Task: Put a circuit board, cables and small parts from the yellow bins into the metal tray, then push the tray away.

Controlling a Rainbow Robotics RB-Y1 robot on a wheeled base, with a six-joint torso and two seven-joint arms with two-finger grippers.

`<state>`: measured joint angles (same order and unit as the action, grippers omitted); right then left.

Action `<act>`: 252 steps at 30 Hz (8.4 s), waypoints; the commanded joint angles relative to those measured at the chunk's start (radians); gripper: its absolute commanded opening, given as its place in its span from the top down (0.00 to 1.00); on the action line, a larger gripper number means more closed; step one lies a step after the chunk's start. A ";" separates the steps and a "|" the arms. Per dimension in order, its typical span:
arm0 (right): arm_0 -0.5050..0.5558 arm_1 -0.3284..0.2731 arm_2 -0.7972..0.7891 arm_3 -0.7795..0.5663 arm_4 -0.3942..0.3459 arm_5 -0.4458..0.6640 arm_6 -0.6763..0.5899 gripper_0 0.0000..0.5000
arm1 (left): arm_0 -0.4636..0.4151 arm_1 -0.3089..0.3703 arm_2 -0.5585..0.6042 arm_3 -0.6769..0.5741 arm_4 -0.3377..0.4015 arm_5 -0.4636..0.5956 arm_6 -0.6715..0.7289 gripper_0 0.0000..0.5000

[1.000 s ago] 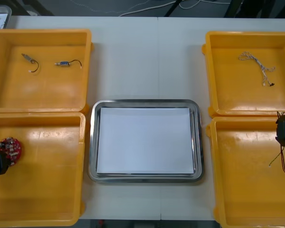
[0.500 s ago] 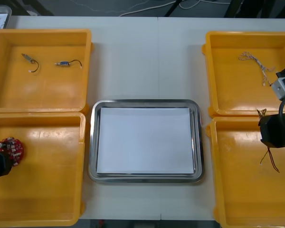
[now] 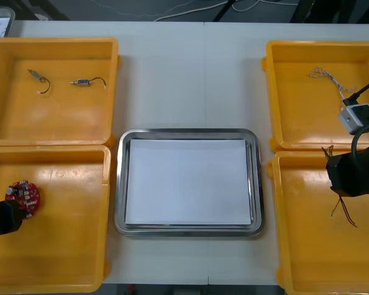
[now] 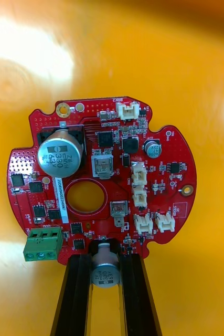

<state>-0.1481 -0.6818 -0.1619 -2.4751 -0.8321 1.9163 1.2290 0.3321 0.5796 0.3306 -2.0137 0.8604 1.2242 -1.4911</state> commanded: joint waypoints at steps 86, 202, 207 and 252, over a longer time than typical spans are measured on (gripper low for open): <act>-0.074 -0.045 0.097 -0.033 0.002 0.004 -0.105 1.00 | -0.051 0.187 0.189 -0.126 0.161 0.235 -0.945 0.00; -0.074 -0.045 0.097 -0.033 0.002 0.004 -0.105 1.00 | -0.027 0.129 -0.116 0.020 0.098 0.028 -1.214 1.00; -0.074 -0.045 0.097 -0.033 0.002 0.004 -0.105 1.00 | -0.035 0.131 -0.047 0.018 0.154 0.086 -1.214 1.00; -0.074 -0.045 0.097 -0.033 0.002 0.004 -0.105 1.00 | -0.258 0.290 0.007 -0.392 0.216 0.443 0.017 1.00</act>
<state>-0.2011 -0.6935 -0.0744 -2.4772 -0.8337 1.9165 1.1715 0.1201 0.8086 0.3848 -2.3533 1.0950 1.6584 -1.7518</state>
